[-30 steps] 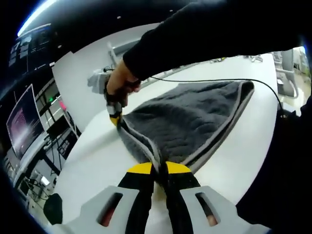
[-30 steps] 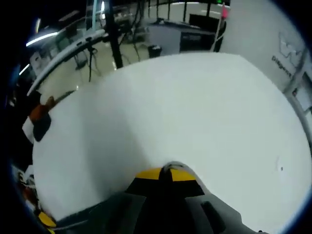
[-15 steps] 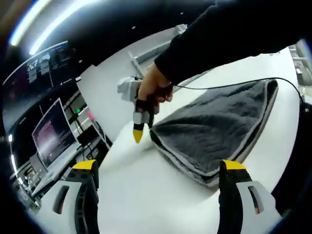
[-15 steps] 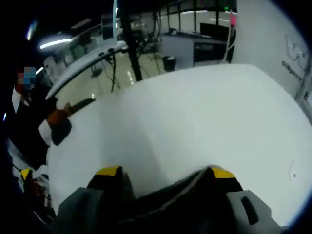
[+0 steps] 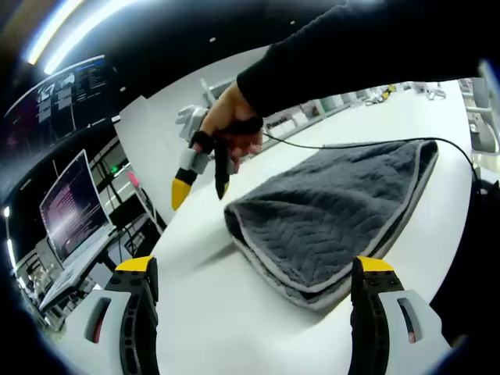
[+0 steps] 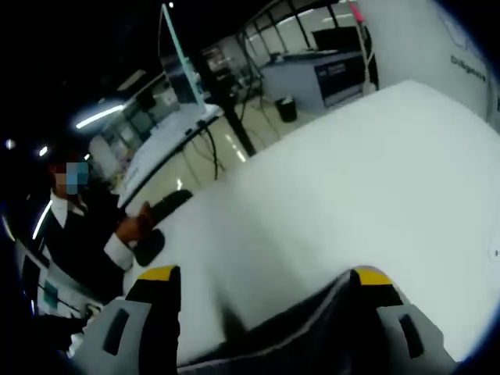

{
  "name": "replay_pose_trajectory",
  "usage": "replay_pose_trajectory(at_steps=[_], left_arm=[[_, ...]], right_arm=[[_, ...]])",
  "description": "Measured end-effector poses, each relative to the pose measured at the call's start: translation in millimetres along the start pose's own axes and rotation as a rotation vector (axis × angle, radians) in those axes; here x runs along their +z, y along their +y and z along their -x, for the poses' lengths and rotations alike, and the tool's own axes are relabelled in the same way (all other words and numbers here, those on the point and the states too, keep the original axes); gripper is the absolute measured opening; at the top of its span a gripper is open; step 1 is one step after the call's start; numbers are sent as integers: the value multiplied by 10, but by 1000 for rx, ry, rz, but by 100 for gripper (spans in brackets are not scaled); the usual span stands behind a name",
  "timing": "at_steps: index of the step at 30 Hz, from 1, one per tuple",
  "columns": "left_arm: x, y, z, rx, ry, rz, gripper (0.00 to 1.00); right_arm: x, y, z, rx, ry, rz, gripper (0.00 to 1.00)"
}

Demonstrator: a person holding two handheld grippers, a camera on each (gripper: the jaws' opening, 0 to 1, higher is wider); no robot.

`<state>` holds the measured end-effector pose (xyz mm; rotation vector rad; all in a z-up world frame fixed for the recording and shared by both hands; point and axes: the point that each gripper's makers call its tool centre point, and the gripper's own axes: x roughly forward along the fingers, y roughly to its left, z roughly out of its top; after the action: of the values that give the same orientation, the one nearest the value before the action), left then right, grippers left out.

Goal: Open the folded towel by lifting each exposed corner and separating the folded layers until the towel lies flat within the target outline without major curled edges

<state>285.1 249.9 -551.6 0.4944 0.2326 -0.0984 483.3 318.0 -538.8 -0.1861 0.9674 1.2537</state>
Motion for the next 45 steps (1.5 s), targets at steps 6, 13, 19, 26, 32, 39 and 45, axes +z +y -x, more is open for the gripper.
replay_pose_trajectory(at_steps=[6, 13, 19, 26, 32, 39, 45], left_arm=[[67, -6, 27, -8, -11, 7, 100], [183, -82, 47, -71, -35, 116, 100], [351, -185, 101, -125, -87, 208, 99], [441, -311, 136, -182, -92, 245, 97], [612, -534, 259, -323, -127, 521, 94], [776, -728, 355, -460, -128, 794, 92], [828, -915, 420, -563, -113, 1125, 99]], right_arm=[[108, -26, 193, -60, -36, 69, 91], [188, -72, 397, -124, -89, 173, 99], [237, -151, 529, -168, -135, 216, 99], [199, -216, 641, -194, -146, 237, 99], [173, -261, 708, -221, -156, 277, 99], [251, -320, 812, -250, -173, 327, 99], [269, -331, 921, -267, -135, 397, 99]])
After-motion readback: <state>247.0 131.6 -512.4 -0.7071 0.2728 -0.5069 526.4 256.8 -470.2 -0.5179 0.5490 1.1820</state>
